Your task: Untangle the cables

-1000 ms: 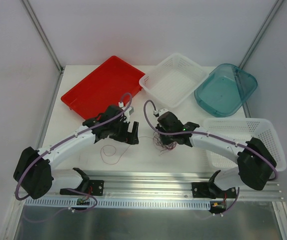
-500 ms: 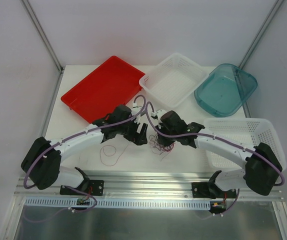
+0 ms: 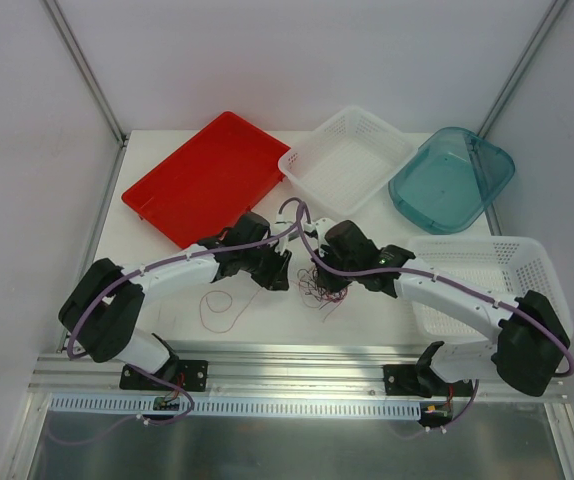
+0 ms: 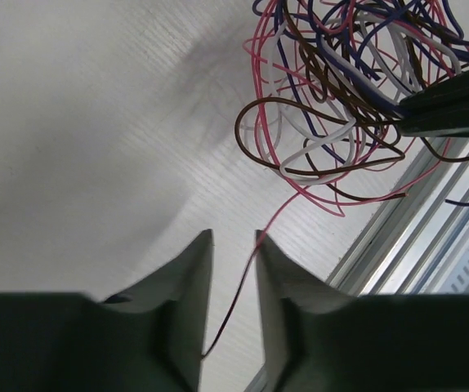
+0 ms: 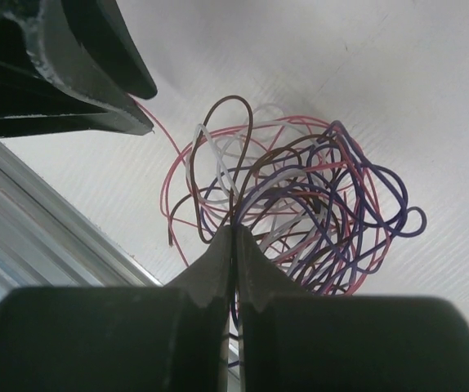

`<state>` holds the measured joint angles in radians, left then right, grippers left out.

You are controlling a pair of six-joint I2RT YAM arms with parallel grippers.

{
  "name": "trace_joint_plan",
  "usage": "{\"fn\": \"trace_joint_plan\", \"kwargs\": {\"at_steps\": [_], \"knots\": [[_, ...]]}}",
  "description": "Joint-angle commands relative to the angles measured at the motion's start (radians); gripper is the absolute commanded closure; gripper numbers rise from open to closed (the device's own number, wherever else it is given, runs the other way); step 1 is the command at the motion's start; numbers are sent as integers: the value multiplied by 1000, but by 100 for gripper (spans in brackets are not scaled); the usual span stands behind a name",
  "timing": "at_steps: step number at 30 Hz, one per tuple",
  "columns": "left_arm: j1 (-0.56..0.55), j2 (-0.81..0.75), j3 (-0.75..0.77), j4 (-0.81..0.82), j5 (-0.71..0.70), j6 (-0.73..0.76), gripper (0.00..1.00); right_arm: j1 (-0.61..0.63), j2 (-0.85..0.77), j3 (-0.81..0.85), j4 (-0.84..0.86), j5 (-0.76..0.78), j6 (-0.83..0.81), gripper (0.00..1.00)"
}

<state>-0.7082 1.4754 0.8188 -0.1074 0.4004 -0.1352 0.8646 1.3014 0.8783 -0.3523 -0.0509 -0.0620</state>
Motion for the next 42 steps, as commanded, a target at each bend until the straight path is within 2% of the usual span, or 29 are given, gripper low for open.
{"fn": "trace_joint_plan", "kwargs": {"at_steps": [1, 2, 3, 6, 13, 16, 21, 24, 27, 36, 42], "knots": [[-11, -13, 5, 37, 58, 36, 78, -3, -40, -1, 13, -14, -18, 99], [-11, -24, 3, 35, 60, 32, 85, -4, -42, -1, 12, -15, -18, 99], [-11, -32, 3, 32, 66, 25, 100, -9, -44, -4, 12, -12, -18, 99], [-11, -76, -7, 22, 69, 7, 100, -35, -60, -18, 13, -7, -16, 99], [-7, -178, -24, -52, -98, -86, 100, -189, -187, -78, -23, 6, 33, 99], [13, -208, -27, -103, -188, -145, 100, -260, -221, -65, -92, 86, 57, 99], [166, -303, -63, -227, -233, -260, 100, -370, -275, -45, -186, 161, 142, 99], [235, -384, -84, -288, -247, -280, 100, -404, -303, -30, -226, 169, 179, 99], [259, -458, -70, -357, -271, -282, 100, -418, -317, -21, -244, 172, 198, 99], [361, -622, 153, -607, -451, -204, 100, -478, -294, -33, -260, 168, 217, 99], [378, -638, 322, -719, -612, -152, 100, -480, -261, -47, -258, 148, 222, 99]]}}
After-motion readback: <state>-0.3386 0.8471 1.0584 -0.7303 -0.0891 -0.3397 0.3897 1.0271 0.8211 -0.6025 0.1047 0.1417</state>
